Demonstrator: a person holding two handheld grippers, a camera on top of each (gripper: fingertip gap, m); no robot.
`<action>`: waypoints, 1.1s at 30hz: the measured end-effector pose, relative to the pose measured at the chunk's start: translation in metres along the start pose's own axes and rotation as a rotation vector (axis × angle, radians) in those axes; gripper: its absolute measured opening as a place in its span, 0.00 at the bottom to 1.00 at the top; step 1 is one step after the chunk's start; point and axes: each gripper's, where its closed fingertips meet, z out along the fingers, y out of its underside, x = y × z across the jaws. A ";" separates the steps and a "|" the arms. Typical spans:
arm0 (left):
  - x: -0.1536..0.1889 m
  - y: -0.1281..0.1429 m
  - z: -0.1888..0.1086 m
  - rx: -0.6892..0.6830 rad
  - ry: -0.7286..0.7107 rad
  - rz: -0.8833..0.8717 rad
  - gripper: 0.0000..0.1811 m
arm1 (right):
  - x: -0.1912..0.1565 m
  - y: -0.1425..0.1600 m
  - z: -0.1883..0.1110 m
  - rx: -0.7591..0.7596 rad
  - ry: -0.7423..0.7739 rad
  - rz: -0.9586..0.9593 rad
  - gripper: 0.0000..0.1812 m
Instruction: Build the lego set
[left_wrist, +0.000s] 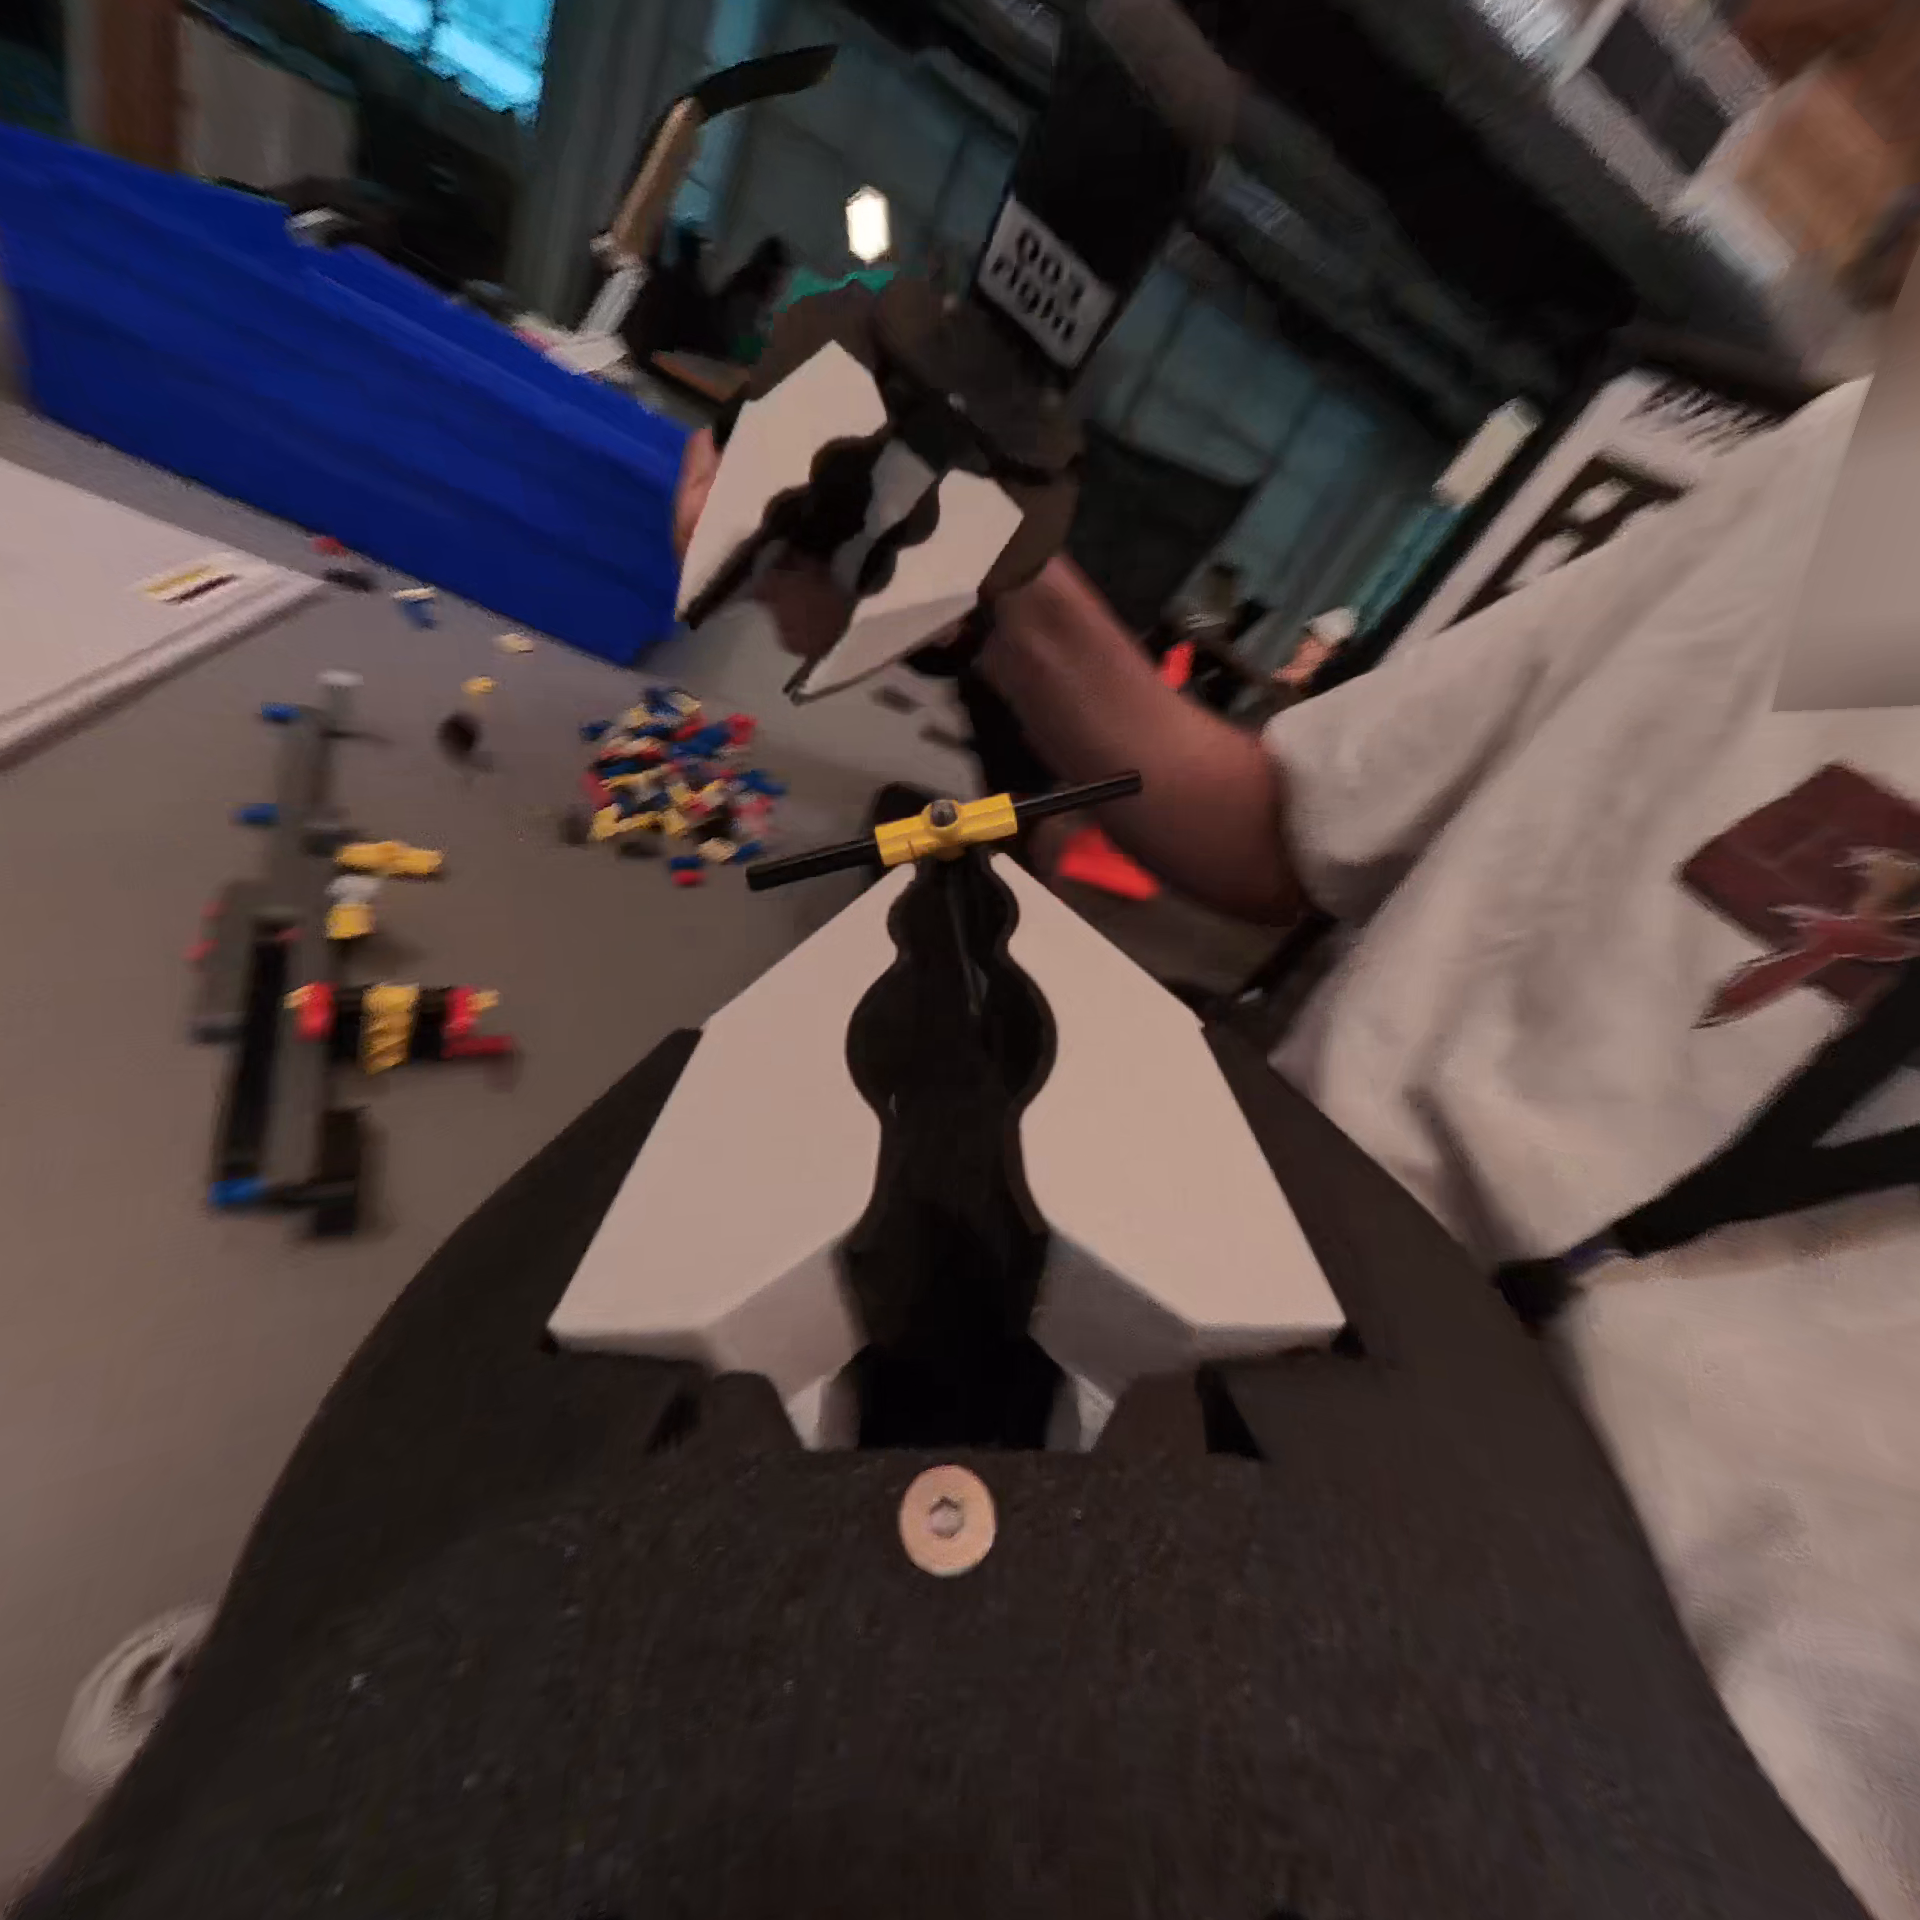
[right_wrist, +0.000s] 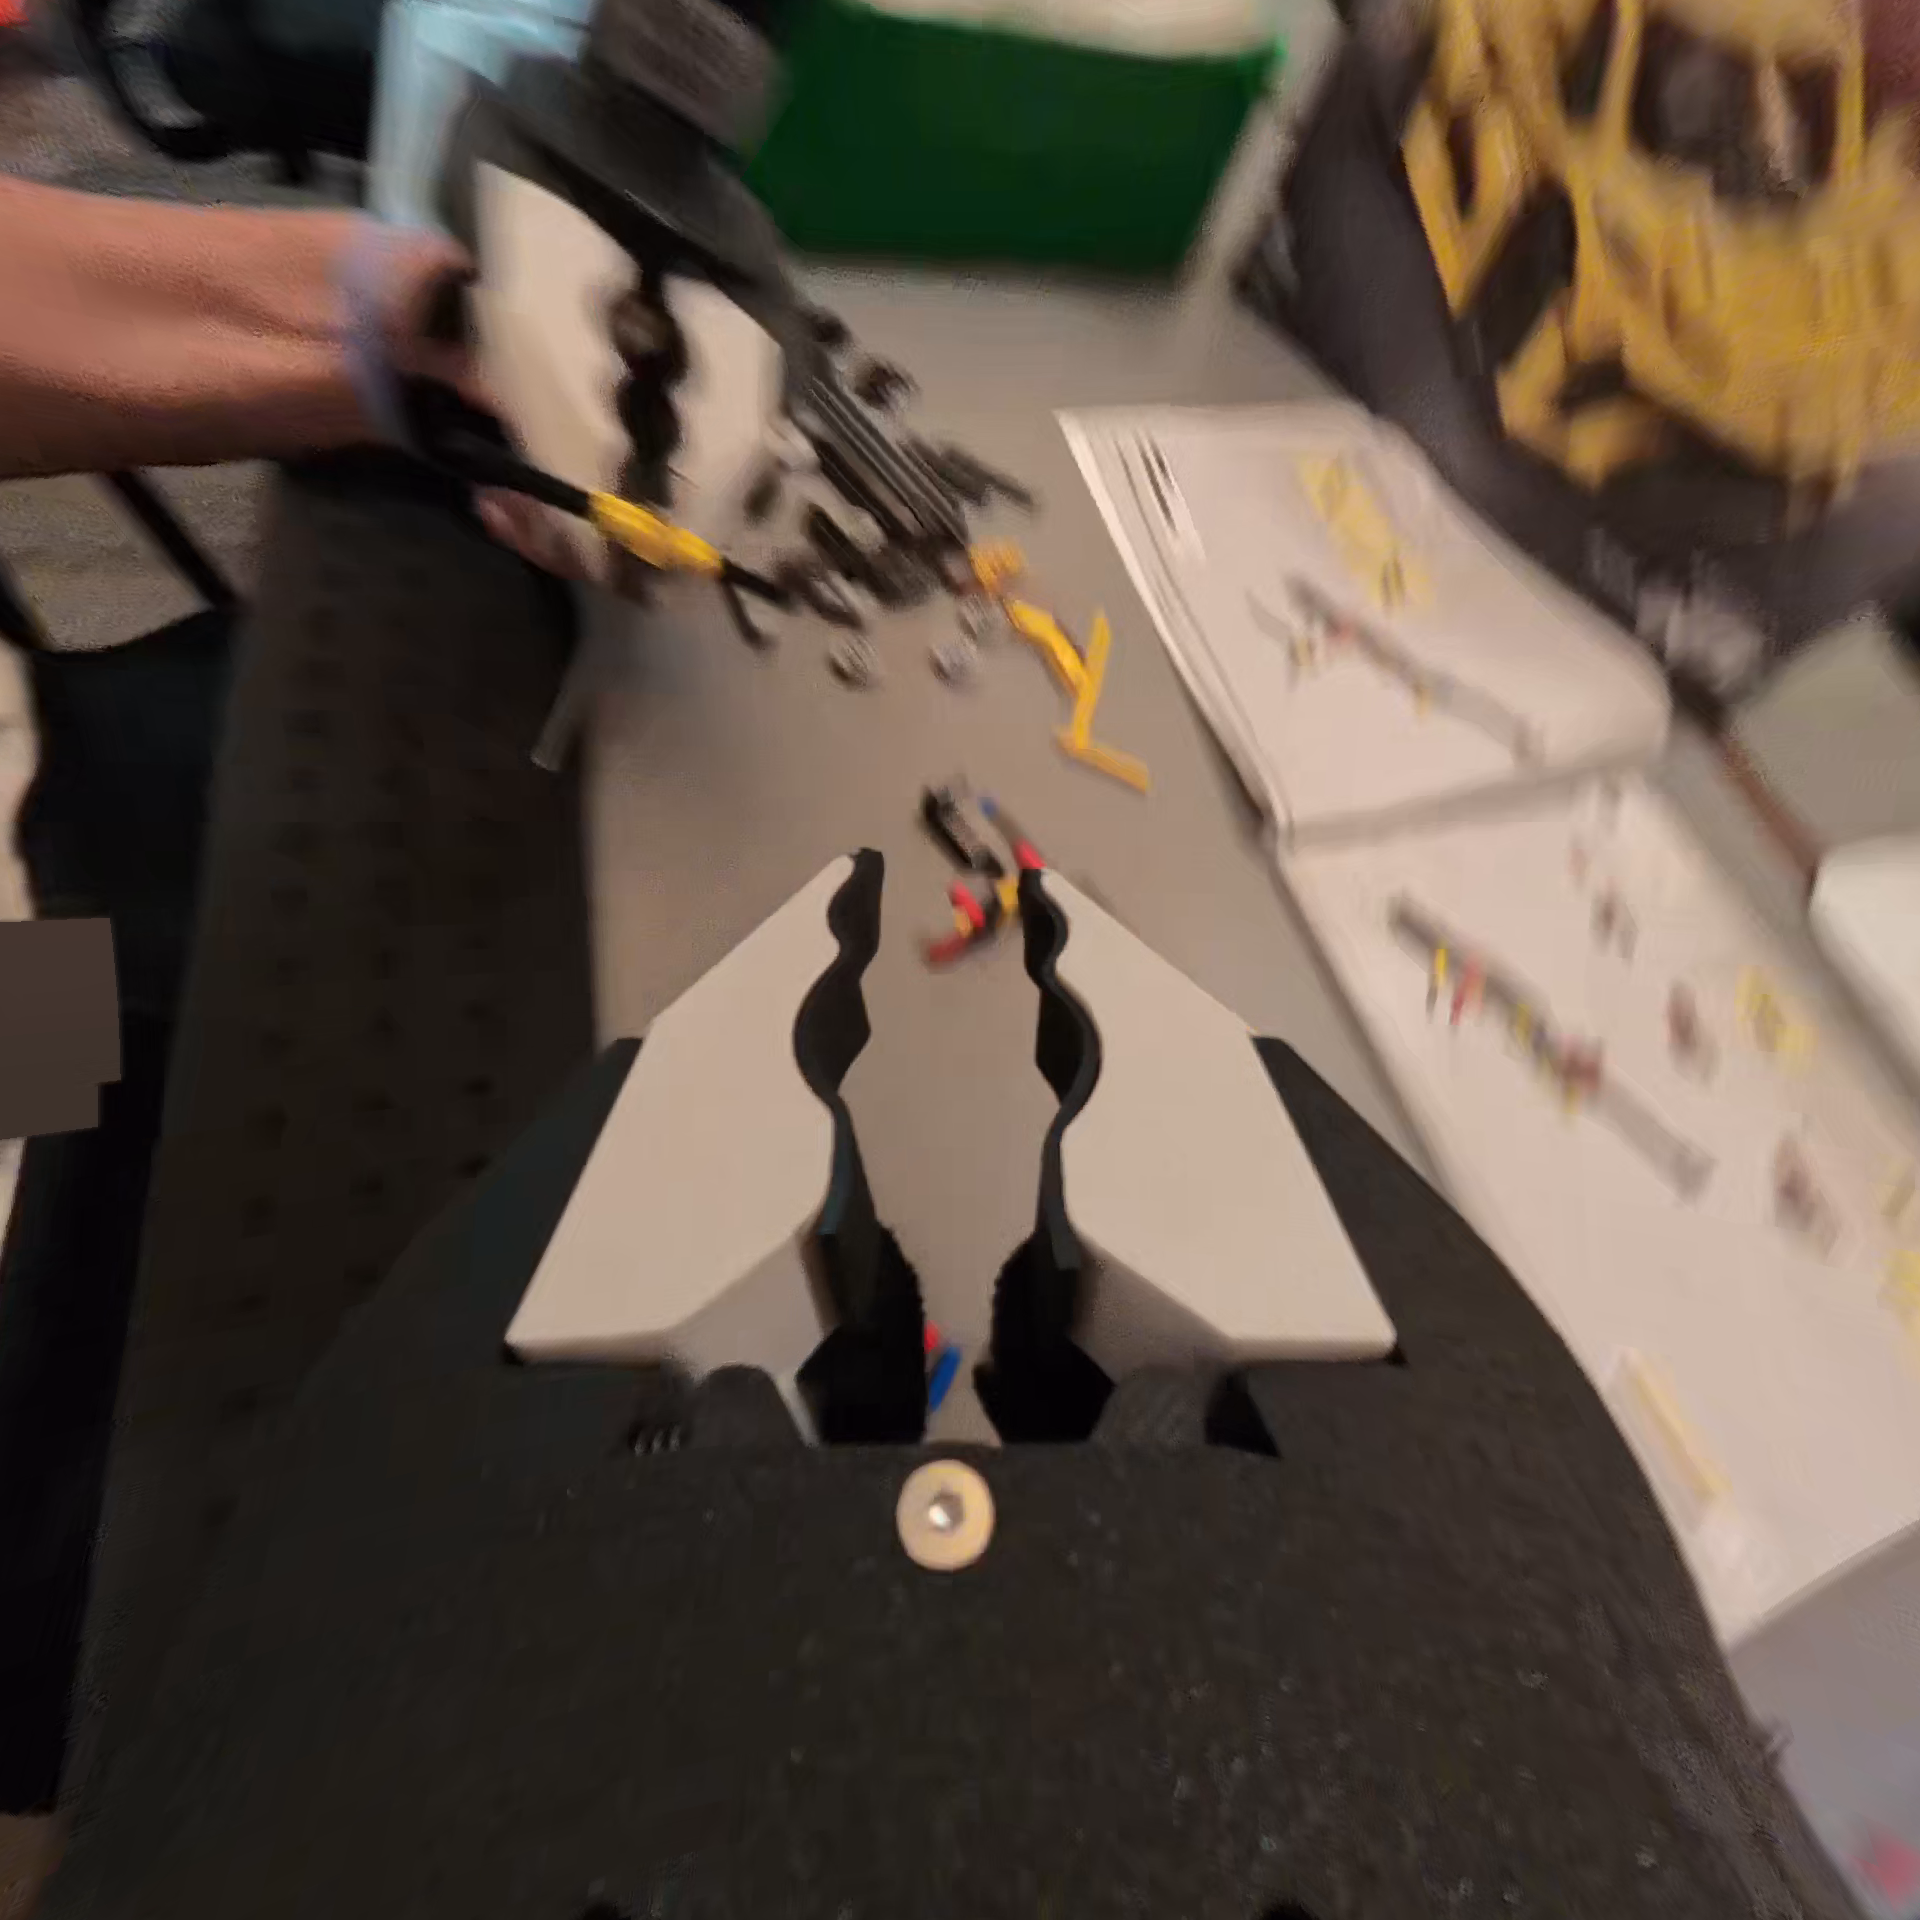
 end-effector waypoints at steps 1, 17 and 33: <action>-0.014 0.008 -0.001 -0.062 -0.107 0.042 0.01 | 0.007 0.021 0.003 -0.041 0.013 0.109 0.16; -0.068 0.039 0.002 -0.574 -0.696 0.655 0.01 | -0.056 0.008 0.069 0.079 -0.141 0.603 0.06; -0.066 0.045 0.005 -0.445 -0.616 0.467 0.01 | -0.055 0.016 0.070 0.053 -0.145 0.652 0.05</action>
